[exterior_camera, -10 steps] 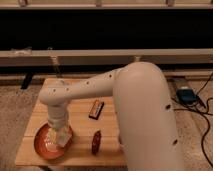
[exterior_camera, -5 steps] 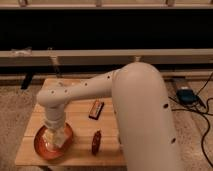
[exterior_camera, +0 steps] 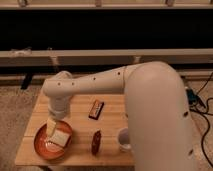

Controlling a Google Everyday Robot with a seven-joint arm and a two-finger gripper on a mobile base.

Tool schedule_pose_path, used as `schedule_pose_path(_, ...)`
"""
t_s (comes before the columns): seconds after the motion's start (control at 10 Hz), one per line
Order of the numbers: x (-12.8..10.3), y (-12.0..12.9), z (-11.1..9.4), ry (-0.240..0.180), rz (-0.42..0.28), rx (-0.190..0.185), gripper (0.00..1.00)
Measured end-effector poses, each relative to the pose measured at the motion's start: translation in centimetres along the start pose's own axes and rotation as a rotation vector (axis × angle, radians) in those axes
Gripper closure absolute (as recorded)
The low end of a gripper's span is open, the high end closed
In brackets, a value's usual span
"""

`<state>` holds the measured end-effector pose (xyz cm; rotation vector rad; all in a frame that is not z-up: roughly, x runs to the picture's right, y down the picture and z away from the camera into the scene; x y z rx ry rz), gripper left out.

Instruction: Place the white sponge in the ceramic bowl

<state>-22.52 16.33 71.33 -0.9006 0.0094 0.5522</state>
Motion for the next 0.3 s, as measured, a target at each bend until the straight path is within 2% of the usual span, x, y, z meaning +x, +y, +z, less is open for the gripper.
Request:
schedule_pose_path(0.2, 0.3, -2.2, -2.9, -0.019, 0.022, 0.055, 0.2)
schedule_pose_path(0.3, 0.4, -2.3, -3.0, -0.015, 0.022, 0.058, 0.2)
